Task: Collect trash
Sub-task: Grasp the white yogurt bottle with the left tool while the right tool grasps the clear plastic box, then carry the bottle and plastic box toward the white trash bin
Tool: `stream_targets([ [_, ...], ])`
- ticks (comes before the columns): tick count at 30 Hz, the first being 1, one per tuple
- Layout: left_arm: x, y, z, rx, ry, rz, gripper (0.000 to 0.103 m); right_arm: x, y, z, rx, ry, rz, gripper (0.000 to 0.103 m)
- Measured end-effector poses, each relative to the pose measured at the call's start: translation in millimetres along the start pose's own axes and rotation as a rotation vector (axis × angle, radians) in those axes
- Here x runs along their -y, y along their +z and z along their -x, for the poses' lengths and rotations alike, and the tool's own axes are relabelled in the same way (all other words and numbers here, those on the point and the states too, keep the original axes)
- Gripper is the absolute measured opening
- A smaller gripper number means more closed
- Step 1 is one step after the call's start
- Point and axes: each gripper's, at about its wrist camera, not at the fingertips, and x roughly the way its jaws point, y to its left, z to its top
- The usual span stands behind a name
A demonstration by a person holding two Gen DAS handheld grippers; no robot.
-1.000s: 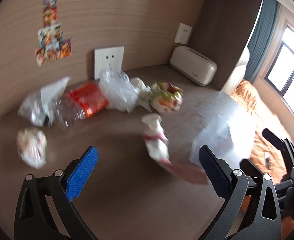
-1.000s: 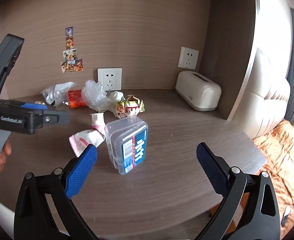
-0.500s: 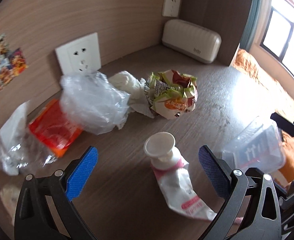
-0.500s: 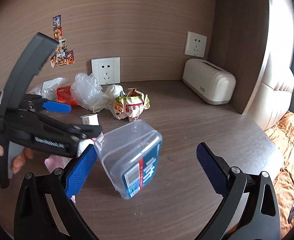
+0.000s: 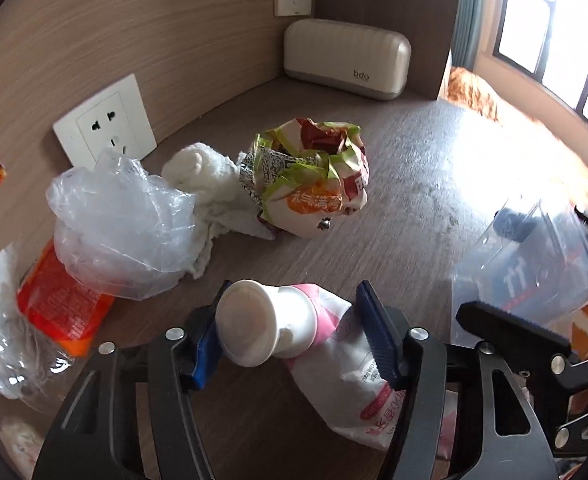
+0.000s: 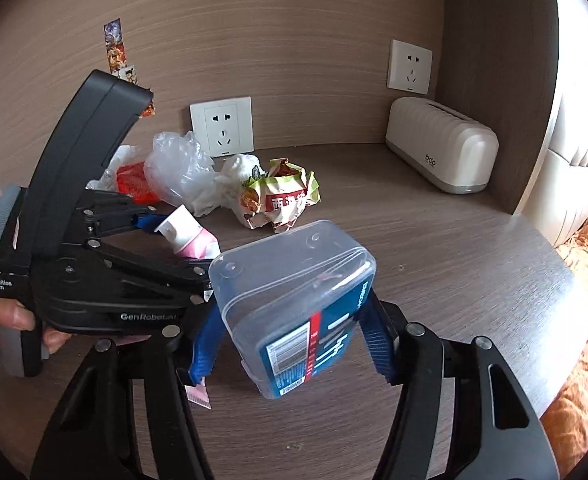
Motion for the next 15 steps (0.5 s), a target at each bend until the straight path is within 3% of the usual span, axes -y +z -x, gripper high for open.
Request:
stream_targets([
  [6,0,1,18,0.025,-0.004,0.036,0.045,4,7,12,0.037,-0.006,-0.012,0.062],
  [7,2,2,23,0.029,0.001,0.029,0.036,5,8,15,0.045,-0.007,-0.011,0.062],
  [9,3,1,33,0.039,0.001,0.027,0.028,7,13,24,0.063,-0.013,-0.005,0.062],
  [15,14,2,48,0.043,-0.006,0.022,0.027,11,21,49,0.107,-0.029,0.014,0.062],
])
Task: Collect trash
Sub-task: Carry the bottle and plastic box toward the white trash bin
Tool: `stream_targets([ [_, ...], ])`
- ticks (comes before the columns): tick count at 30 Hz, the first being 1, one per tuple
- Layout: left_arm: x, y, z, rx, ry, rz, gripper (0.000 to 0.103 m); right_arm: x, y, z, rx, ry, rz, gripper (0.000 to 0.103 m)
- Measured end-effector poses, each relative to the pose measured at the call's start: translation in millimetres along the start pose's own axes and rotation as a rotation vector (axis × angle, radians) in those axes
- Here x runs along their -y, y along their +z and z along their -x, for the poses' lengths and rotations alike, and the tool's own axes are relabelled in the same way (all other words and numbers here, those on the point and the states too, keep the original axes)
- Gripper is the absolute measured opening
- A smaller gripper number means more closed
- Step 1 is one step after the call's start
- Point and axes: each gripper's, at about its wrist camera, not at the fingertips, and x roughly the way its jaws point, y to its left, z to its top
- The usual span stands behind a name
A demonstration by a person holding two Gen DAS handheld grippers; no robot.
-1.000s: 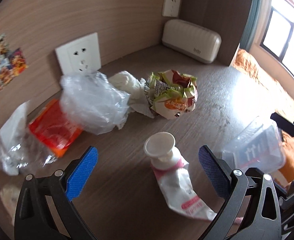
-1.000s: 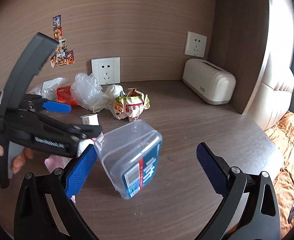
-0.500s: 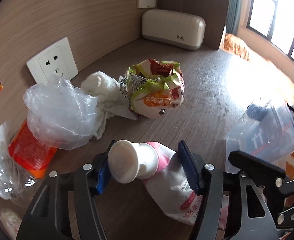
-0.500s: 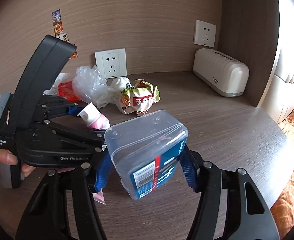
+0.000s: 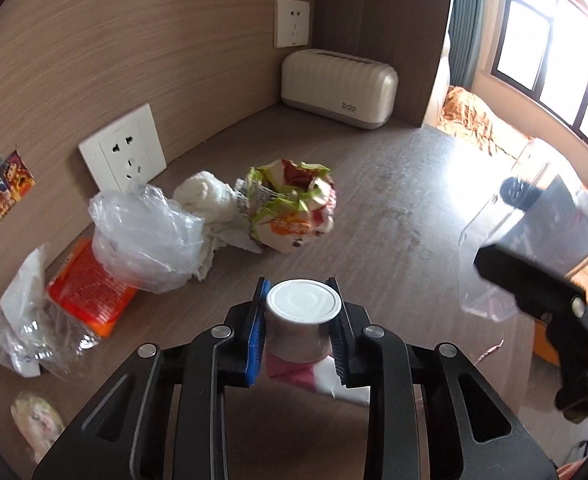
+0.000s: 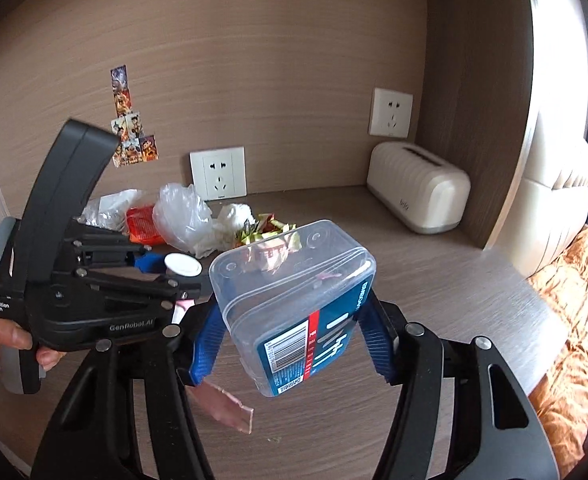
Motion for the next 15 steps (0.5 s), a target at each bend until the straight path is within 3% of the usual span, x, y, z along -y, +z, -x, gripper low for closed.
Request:
stream_targets([
  [7,20,3,23,0.014,-0.004,-0.003,0.027,7,1,35,0.044,-0.03,0.001,0.062],
  [15,86,21,58,0.068,-0.062,-0.098,0.027,35,-6,96,0.081,-0.119,-0.02,0.062],
])
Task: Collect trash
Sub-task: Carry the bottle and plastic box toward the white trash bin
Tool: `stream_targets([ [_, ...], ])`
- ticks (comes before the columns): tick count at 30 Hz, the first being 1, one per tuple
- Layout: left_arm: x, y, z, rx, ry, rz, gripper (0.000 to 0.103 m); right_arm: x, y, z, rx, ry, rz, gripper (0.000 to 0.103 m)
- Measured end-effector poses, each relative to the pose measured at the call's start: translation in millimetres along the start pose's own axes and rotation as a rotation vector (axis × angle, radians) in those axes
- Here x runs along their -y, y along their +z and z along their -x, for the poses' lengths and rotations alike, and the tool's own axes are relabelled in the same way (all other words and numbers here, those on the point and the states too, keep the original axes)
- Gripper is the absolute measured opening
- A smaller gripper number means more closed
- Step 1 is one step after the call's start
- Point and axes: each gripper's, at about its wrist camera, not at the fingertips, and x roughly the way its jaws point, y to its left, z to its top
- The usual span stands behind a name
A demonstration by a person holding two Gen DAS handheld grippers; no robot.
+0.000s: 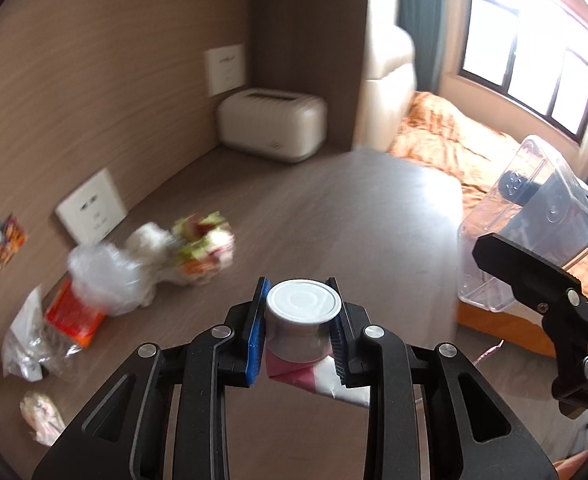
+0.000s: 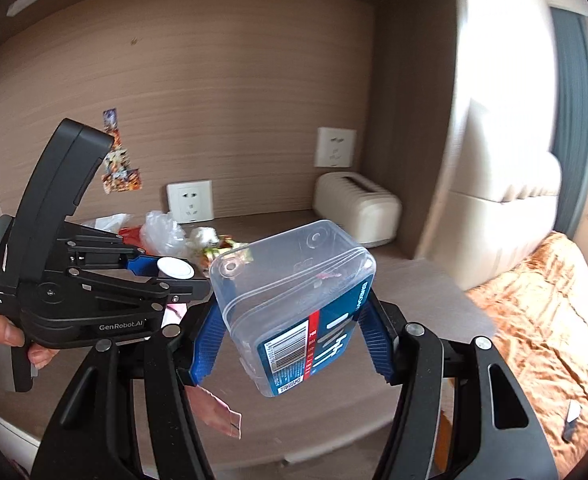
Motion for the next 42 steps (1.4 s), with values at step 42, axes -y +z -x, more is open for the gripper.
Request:
stream_targets([
  [42,334,-149,-192,-0.214,-0.383,-0.388,0.028,188,-280,78,-0.246,-0.317,-0.306,0.062],
])
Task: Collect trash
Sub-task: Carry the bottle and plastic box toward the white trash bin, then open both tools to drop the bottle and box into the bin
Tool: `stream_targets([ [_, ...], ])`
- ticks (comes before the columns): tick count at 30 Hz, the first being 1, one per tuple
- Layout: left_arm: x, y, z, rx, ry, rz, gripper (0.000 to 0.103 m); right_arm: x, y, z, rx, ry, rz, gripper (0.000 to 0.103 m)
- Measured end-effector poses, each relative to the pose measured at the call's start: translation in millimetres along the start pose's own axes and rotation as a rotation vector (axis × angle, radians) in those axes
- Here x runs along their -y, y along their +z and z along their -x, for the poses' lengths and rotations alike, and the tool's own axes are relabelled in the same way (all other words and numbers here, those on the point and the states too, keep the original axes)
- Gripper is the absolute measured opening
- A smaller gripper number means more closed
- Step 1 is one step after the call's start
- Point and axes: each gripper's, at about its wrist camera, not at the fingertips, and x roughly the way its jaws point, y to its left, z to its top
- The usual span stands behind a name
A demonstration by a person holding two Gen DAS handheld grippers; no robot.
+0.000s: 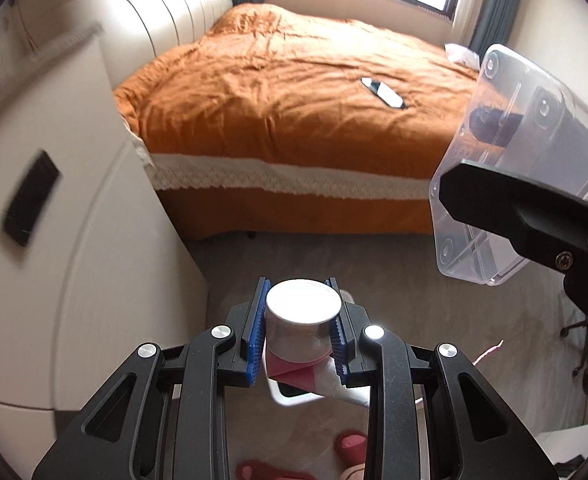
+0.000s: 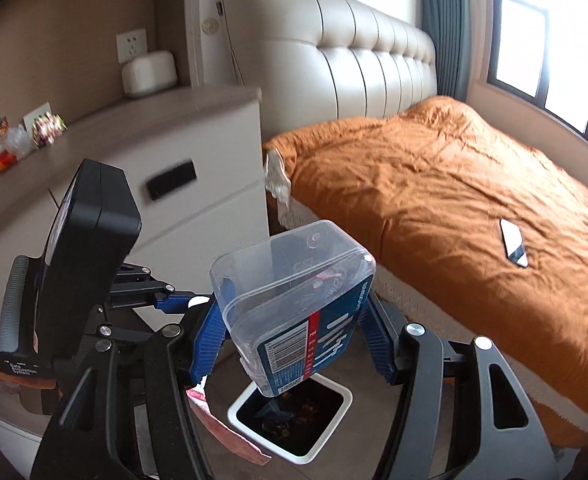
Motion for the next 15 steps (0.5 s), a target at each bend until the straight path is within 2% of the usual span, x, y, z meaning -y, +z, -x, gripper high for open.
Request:
stream_targets([
  [7,3,-40,-106,-0.061,-0.006,-0.028,0.028,23,-75,-95,-0.076,0.01,-0.018,0.062],
  [10,1,-62,-152,-0.091,-0.032,-0.021,0.028,26,-104,-128,-0.101,0.021,-0.014,0.062],
  [15,-3,-90,-203,-0.112,-0.055,-0.021,0.028,24,-149,-174,-0.136,0.044,0.016,0.062],
])
